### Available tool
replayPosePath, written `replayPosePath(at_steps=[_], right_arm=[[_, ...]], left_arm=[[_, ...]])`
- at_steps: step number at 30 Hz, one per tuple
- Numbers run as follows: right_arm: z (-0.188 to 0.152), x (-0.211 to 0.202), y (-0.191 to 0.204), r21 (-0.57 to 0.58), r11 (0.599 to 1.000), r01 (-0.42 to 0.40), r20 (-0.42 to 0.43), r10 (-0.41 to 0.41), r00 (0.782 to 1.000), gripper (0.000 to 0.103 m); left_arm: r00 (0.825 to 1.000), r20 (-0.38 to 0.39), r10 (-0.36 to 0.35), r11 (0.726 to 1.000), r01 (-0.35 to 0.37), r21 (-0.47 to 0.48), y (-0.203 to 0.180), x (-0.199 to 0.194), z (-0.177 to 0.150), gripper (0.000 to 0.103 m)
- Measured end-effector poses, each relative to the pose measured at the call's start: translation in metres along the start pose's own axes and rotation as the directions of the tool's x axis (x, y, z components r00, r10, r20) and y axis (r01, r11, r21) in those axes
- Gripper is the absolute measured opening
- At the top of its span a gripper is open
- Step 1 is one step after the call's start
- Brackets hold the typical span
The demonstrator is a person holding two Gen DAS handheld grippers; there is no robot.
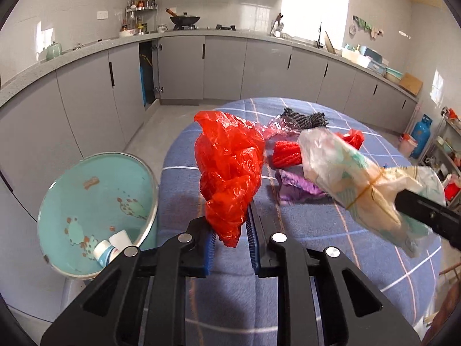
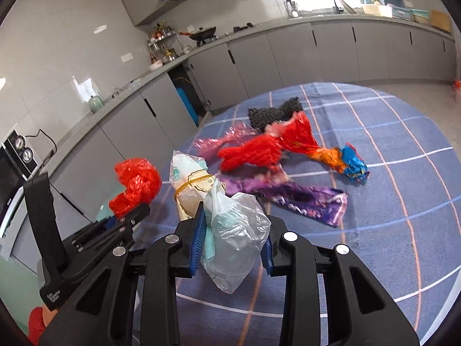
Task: Collect trash
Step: 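Grasp the red plastic bag with the left tool while the right tool grasps the clear tied bag, then carry the red bag and clear tied bag over the teal bucket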
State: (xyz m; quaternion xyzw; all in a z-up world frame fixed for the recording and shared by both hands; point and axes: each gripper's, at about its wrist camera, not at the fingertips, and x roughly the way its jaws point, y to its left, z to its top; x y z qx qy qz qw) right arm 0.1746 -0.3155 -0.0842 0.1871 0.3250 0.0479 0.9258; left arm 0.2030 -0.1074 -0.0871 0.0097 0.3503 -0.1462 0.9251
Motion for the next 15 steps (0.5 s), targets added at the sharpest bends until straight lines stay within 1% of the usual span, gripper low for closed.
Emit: replayPosePath(at_steps=[5, 9, 11, 15], right_arm=[[0.006, -0.004, 0.022, -0.027, 0.999, -0.019, 0.034, 0.020, 0.999, 0.033], [0.010, 0.000, 0.041, -0.053, 0.998, -0.036, 0.043, 0.038, 0.998, 0.033], [0.012, 0.003, 0.052, -0.067, 0.997, -0.048, 0.042, 0.051, 0.998, 0.033], [0.013, 0.010, 0.072, -0.094, 0.993, -0.074, 0.037, 0.078, 0.996, 0.033]], left_arm=[[1.000, 0.023, 0.006, 1.000, -0.005, -0.027, 0.014, -0.017, 0.000, 0.020], [0.998, 0.048, 0.033, 0.999, -0.030, -0.042, 0.028, -0.031, 0.001, 0.020], [0.998, 0.051, 0.040, 0.998, -0.037, -0.057, 0.035, -0.038, 0.002, 0.020], [0.995, 0.052, 0.081, 0.993, -0.076, -0.090, 0.057, -0.046, 0.002, 0.020]])
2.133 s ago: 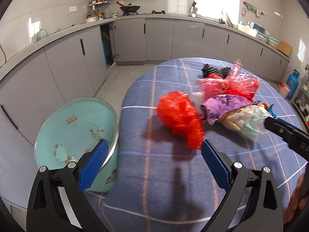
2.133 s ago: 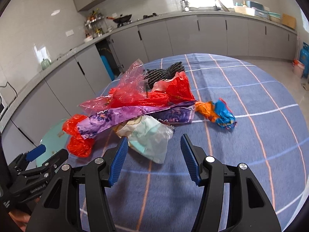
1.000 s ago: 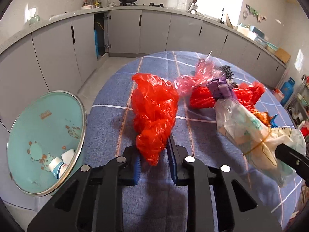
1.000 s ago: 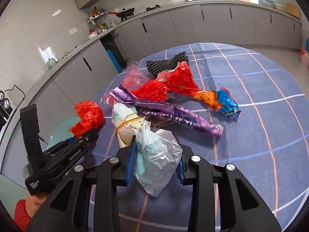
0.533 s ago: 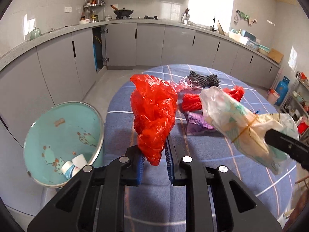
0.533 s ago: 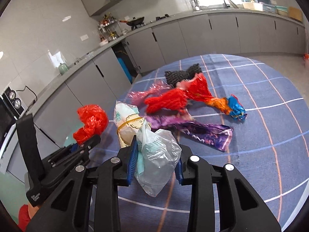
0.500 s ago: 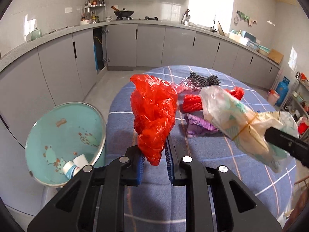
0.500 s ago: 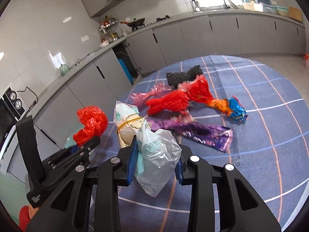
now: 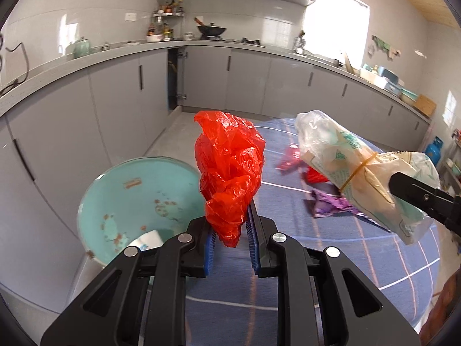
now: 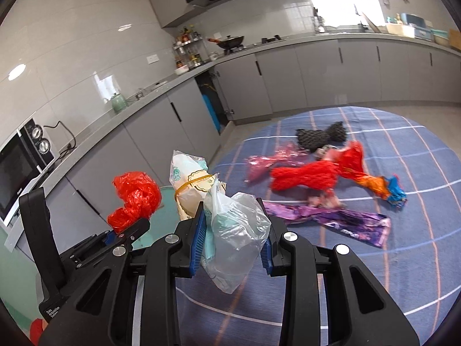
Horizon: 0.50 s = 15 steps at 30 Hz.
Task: Collect trash
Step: 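Carry the red bag and clear tied bag over the teal bucket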
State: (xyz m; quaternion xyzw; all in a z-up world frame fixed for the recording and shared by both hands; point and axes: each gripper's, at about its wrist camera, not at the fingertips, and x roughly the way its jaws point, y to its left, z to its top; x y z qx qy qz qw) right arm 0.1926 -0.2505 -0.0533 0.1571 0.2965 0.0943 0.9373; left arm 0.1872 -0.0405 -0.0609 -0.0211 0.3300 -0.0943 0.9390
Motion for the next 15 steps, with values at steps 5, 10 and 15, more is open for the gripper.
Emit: replayPosePath(at_steps=[5, 10, 15], right_arm=[[0.002, 0.008, 0.021, -0.027, 0.999, -0.020, -0.004, 0.020, 1.000, 0.033], [0.004, 0.019, 0.040, -0.052, 0.998, -0.038, -0.010, 0.037, 0.999, 0.033], [0.003, 0.030, 0.060, -0.083, 0.995, -0.051, -0.020, 0.050, 0.999, 0.033]], left_arm=[[0.998, 0.006, 0.060, 0.998, -0.060, -0.034, 0.026, -0.008, 0.002, 0.020], [0.995, 0.015, 0.095, 0.994, -0.094, -0.056, 0.046, -0.015, 0.003, 0.020], [0.993, 0.013, 0.120, 0.989, -0.118, -0.087, 0.064, -0.020, 0.001, 0.020]])
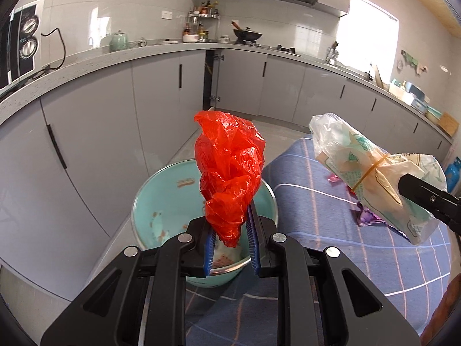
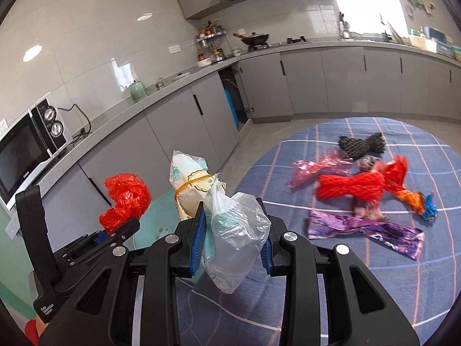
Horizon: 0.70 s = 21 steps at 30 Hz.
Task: Collect trash
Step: 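Carry the red bag and clear tied bag over the teal bucket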
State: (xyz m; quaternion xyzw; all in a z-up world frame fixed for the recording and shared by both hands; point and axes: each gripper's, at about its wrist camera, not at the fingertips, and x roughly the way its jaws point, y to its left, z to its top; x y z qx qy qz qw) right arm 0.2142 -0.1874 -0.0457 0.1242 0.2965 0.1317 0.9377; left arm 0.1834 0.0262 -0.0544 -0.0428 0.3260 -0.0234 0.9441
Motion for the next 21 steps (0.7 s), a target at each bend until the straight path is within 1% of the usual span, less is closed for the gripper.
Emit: replayPosePath(at_steps=[12, 21], right_arm=[[0.004, 0.029, 0.047, -0.061, 0.998, -0.028, -0.020, 0.027, 0.999, 0.033], [-0.002, 0.056, 0.070, -0.086, 0.996, -0.027, -0.057, 0.022, 0.998, 0.034]], left_arm=[[0.999, -0.015, 0.035, 0.998, -0.035, -0.050, 0.031, 0.005, 0.000, 0.020], [0.997, -0.055, 0.049, 0.995, -0.053, -0.083, 0.048, 0.018, -0.008, 0.020]])
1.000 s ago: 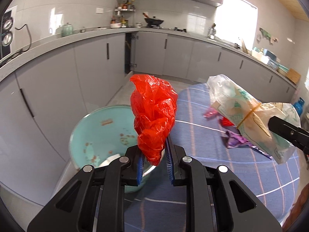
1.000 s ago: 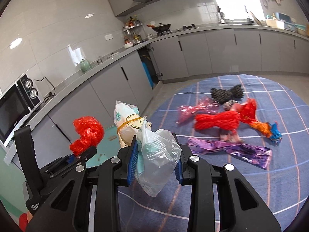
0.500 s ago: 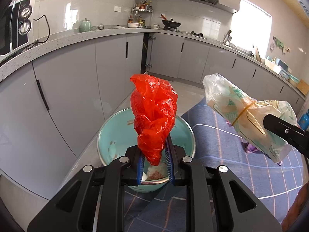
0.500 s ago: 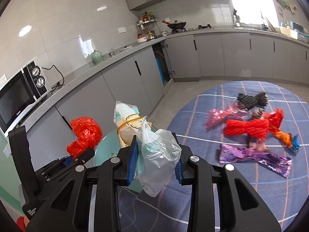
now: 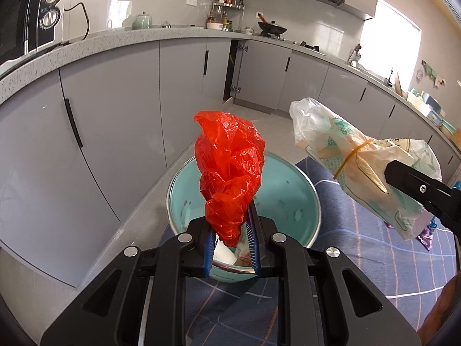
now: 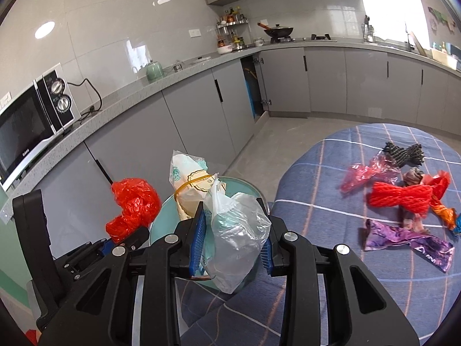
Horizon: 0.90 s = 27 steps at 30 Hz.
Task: Collect trash
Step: 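Carry the red bag and clear tied bag over the teal bucket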
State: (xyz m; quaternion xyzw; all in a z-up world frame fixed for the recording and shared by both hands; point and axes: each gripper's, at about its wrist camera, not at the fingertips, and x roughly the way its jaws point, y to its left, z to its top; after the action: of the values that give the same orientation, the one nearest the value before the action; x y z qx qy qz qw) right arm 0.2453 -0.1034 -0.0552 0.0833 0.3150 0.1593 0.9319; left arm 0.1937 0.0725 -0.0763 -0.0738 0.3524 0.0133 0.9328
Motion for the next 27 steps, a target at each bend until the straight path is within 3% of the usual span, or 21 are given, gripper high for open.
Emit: replayPosePath(at_steps=[27], right_arm=[[-0.011, 0.091, -0.002, 0.013, 0.999, 0.042, -0.145, -0.040, 0.989, 0.034]], left_arm=[[0.990, -0.143, 0.000, 1.000, 0.001, 0.005, 0.009, 0.078, 0.001, 0.020]])
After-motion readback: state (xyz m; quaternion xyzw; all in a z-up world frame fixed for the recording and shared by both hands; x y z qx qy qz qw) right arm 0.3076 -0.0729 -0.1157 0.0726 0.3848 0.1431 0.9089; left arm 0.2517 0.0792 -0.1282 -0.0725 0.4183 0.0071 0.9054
